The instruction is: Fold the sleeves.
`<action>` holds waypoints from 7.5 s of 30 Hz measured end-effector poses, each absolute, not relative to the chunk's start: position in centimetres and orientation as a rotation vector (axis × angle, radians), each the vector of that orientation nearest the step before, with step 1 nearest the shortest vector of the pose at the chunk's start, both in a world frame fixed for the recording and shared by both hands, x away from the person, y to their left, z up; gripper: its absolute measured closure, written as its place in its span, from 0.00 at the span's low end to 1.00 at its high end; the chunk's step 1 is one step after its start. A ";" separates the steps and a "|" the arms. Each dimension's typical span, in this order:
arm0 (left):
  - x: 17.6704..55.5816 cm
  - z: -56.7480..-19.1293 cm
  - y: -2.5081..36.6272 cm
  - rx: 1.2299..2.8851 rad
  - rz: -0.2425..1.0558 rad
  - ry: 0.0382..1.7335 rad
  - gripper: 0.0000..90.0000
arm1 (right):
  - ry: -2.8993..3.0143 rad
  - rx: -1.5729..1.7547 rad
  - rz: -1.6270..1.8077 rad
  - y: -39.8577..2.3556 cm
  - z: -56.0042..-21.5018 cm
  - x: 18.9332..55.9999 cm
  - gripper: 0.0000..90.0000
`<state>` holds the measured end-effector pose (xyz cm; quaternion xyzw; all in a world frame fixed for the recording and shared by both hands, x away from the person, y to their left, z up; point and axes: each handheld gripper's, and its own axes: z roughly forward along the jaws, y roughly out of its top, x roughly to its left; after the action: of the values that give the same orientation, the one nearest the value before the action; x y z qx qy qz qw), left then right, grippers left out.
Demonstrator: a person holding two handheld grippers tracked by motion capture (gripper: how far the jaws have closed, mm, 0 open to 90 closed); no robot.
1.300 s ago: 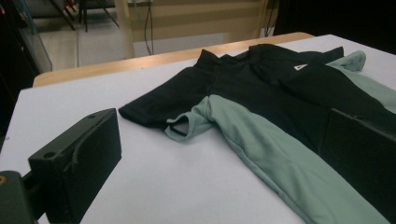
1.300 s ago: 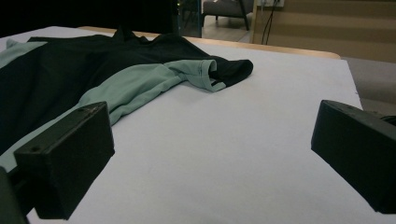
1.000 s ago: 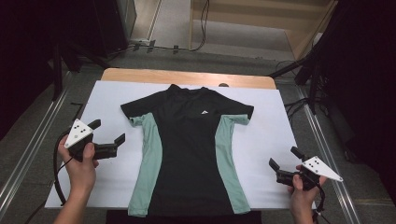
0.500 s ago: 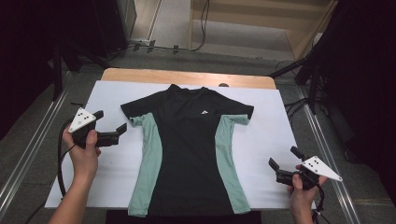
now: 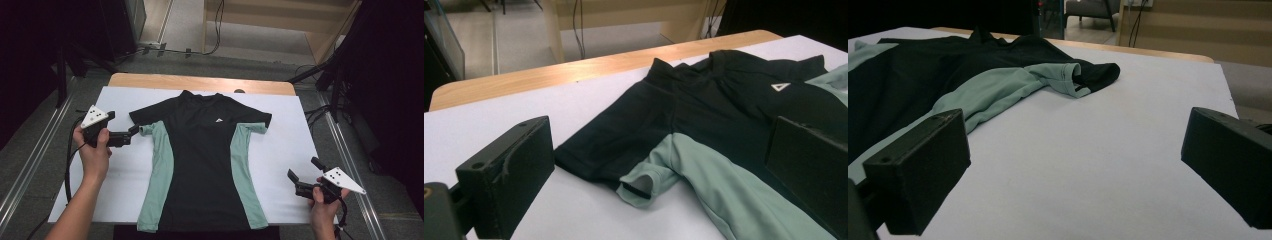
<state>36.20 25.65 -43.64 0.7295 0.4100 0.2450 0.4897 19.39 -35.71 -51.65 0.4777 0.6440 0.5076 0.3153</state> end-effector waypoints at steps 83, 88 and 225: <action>47.3 -49.9 24.9 1.878 0.497 1.479 0.95 | 1.718 1.264 1.356 -35.8 -51.9 19.8 0.00; 47.4 -49.8 25.1 1.863 0.467 1.495 0.95 | 1.718 1.270 1.357 -35.8 -51.9 19.8 0.00; 41.9 -46.3 5.2 1.960 0.325 0.850 0.35 | 1.714 1.269 1.399 -36.1 -51.9 19.8 0.00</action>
<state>41.94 5.17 -46.26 0.8001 0.3472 0.1328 0.4708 19.84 -36.12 -51.92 0.4758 0.6430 0.5247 0.2914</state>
